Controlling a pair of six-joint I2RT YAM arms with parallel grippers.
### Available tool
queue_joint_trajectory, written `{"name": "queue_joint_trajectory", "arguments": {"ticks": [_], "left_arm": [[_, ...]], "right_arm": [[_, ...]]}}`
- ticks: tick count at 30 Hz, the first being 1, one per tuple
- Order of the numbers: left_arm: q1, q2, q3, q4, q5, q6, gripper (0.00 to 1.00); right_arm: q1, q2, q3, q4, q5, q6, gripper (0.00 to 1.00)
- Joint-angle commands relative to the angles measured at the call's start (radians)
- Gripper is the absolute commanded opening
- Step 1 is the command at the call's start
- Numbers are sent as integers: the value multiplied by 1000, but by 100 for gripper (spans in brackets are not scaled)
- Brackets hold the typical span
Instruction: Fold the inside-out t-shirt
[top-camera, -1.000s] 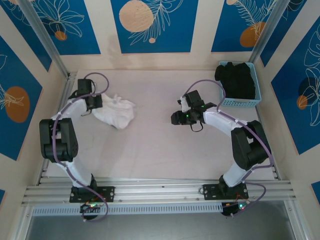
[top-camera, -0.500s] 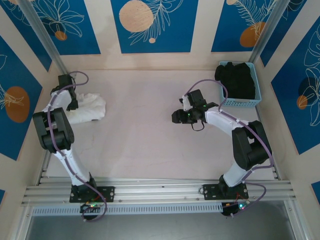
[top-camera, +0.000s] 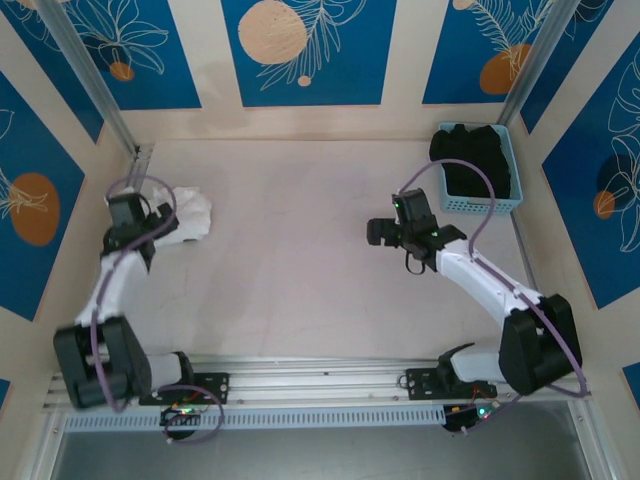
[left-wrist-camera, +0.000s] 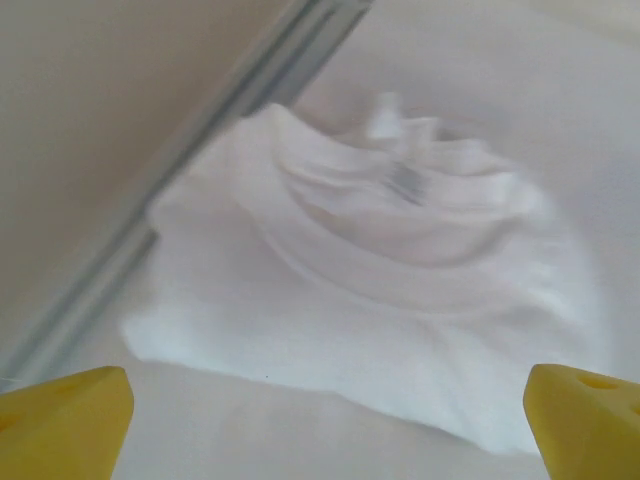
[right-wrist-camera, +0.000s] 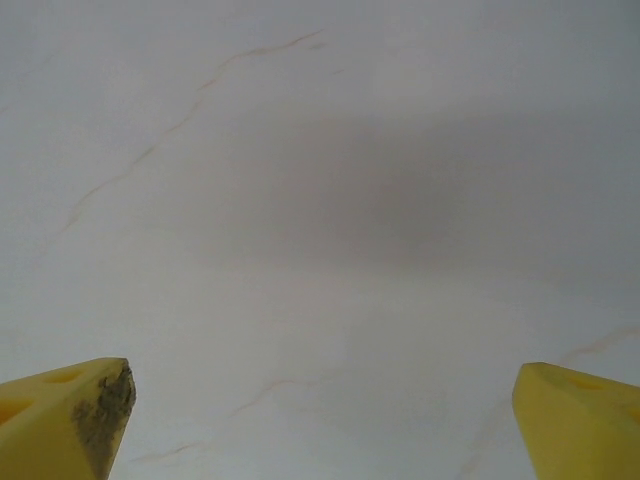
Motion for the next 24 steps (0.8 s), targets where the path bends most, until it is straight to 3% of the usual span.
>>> {"name": "queue_joint_trajectory", "arguments": {"ticks": [1, 3, 6, 8, 12, 18, 24], "left_arm": [[-30, -105, -184, 223, 94, -171, 100], [-42, -155, -254, 241, 3, -131, 100], [-53, -171, -334, 334, -53, -9, 100], [-68, -143, -386, 460, -35, 28, 100], [-140, 20, -456, 806, -22, 212, 100], [-181, 131, -379, 773, 1, 320, 100], [-188, 112, -412, 819, 27, 333, 99]], "right_arm": [[-30, -54, -79, 82, 287, -2, 99], [-70, -60, -119, 149, 327, -34, 99], [-124, -44, -268, 474, 299, -181, 99], [-167, -2, -355, 709, 235, -243, 100], [-235, 108, -401, 930, 114, -244, 100], [-307, 200, -455, 1147, -97, -235, 99], [-328, 254, -490, 1261, -146, -225, 100]]}}
